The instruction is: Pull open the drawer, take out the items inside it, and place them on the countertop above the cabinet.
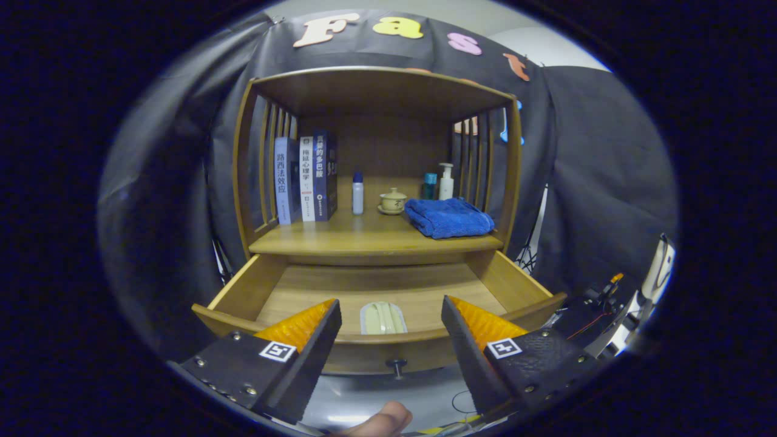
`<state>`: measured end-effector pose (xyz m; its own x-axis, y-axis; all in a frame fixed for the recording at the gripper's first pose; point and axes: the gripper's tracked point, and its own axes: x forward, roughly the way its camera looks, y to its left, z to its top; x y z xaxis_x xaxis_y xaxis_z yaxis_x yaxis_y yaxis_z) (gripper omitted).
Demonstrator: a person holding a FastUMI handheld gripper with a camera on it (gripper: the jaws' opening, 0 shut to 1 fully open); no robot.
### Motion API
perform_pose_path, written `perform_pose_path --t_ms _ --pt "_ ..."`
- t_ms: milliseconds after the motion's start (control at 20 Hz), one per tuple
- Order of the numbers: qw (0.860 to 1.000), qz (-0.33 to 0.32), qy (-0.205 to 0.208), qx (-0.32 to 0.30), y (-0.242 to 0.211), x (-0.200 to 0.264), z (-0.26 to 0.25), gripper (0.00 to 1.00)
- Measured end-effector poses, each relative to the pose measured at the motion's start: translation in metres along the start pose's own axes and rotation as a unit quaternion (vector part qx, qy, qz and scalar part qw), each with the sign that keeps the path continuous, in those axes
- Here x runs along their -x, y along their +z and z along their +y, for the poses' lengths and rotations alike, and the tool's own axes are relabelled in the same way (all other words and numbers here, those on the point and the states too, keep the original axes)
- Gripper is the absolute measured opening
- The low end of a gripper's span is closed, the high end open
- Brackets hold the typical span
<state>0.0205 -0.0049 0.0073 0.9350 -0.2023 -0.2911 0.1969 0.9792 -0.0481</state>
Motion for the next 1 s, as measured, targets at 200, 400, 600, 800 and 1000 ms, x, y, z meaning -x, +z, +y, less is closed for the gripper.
perform_pose_path --t_ms 200,400,600,800,1000 --pt "0.999 0.035 0.015 0.002 0.013 -0.037 0.014 0.99" --pt "0.994 0.107 0.029 0.024 -0.006 -0.077 0.027 0.98" --pt "0.982 0.181 0.031 0.045 -0.035 -0.103 0.026 0.96" --pt "0.973 0.229 0.011 0.034 -0.060 -0.120 0.014 0.87" --pt "0.967 0.253 0.020 0.034 -0.082 -0.126 0.015 0.76"
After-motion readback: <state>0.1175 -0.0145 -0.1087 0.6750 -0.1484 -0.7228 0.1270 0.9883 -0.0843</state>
